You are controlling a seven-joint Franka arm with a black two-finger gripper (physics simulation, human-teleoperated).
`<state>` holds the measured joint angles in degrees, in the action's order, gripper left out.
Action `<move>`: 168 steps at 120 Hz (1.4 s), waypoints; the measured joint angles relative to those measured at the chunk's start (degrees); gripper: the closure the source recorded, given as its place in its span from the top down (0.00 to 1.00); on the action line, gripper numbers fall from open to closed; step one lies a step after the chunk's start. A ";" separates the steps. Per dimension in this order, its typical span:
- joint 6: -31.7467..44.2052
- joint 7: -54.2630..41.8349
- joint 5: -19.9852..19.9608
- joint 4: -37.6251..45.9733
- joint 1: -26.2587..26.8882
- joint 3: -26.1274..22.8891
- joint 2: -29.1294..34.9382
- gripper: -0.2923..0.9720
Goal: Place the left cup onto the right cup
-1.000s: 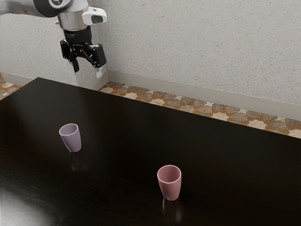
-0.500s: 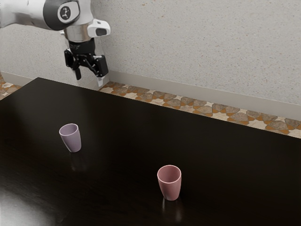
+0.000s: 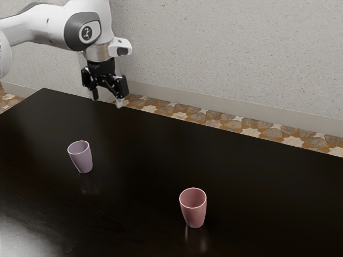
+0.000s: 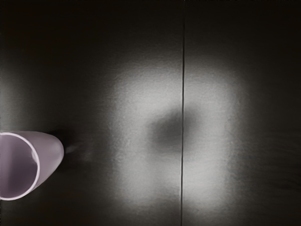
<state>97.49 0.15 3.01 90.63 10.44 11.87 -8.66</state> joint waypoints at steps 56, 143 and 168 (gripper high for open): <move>5.06 -0.24 -0.02 5.12 -1.50 0.67 -1.18 0.77; 12.95 -1.43 1.65 14.74 -4.46 1.23 0.15 0.77; 14.92 -2.62 1.79 16.08 -5.12 1.23 -0.05 0.77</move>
<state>112.42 -2.47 4.80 106.70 5.32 13.09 -8.72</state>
